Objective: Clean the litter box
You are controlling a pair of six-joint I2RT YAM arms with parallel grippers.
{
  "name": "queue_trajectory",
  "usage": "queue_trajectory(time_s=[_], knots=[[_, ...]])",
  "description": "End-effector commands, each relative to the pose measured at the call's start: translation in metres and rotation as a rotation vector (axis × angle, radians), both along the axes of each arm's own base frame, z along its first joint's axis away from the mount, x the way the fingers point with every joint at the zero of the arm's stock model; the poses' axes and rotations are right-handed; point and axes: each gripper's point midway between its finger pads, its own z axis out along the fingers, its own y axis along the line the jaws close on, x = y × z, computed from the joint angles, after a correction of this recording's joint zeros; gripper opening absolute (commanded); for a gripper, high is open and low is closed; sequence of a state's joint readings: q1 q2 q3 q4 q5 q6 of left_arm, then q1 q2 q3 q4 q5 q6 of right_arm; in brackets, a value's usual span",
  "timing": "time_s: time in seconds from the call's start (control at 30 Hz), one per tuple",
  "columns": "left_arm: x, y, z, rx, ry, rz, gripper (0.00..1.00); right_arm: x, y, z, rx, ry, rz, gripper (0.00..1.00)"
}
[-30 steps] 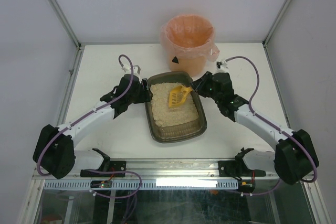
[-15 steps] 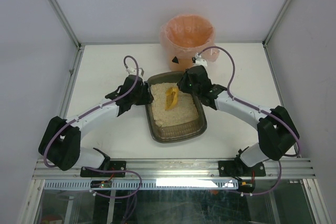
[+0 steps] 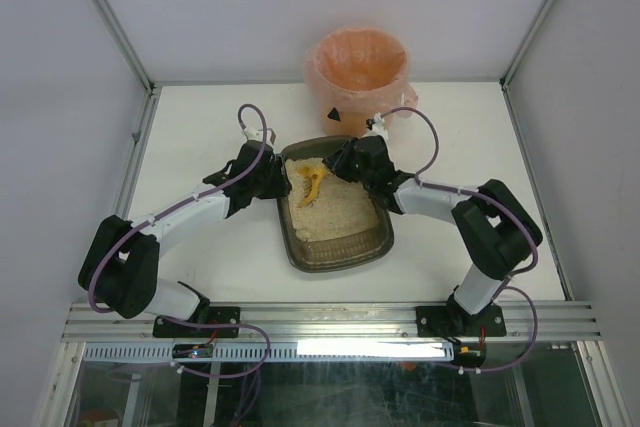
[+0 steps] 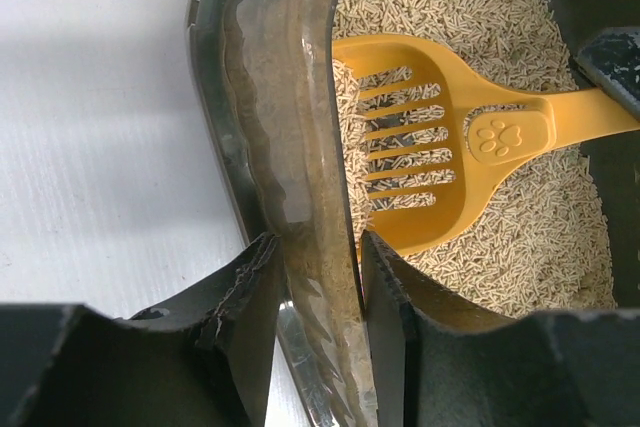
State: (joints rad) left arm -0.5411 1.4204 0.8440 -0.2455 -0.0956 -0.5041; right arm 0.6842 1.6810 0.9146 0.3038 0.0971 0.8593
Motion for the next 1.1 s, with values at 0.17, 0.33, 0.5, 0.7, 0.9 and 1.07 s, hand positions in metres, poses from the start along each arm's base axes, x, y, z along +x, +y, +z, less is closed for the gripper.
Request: queue_trajectory(time_s=[0.17, 0.33, 0.5, 0.7, 0.9, 1.07], knots=[[0.008, -0.014, 0.003, -0.035, -0.017, -0.046, 0.37, -0.05, 0.031, -0.037, 0.192, 0.139, 0.146, 0.0], [0.009, -0.009, 0.009, -0.022, -0.035, -0.024, 0.38, -0.049, 0.018, -0.018, 0.263, 0.084, 0.083, 0.0], [0.011, -0.004, 0.028, -0.027, -0.077, -0.004, 0.44, -0.046, 0.001, 0.005, 0.297, 0.018, 0.034, 0.0], [0.012, -0.001, 0.04, -0.03, -0.104, 0.011, 0.53, -0.046, -0.012, 0.021, 0.339, -0.024, 0.011, 0.0], [0.013, 0.002, 0.05, -0.031, -0.128, 0.02, 0.6, -0.046, -0.02, 0.023, 0.385, -0.037, -0.006, 0.0], [0.013, 0.004, 0.052, -0.027, -0.134, 0.027, 0.61, -0.045, -0.031, 0.029, 0.401, -0.063, -0.028, 0.0]])
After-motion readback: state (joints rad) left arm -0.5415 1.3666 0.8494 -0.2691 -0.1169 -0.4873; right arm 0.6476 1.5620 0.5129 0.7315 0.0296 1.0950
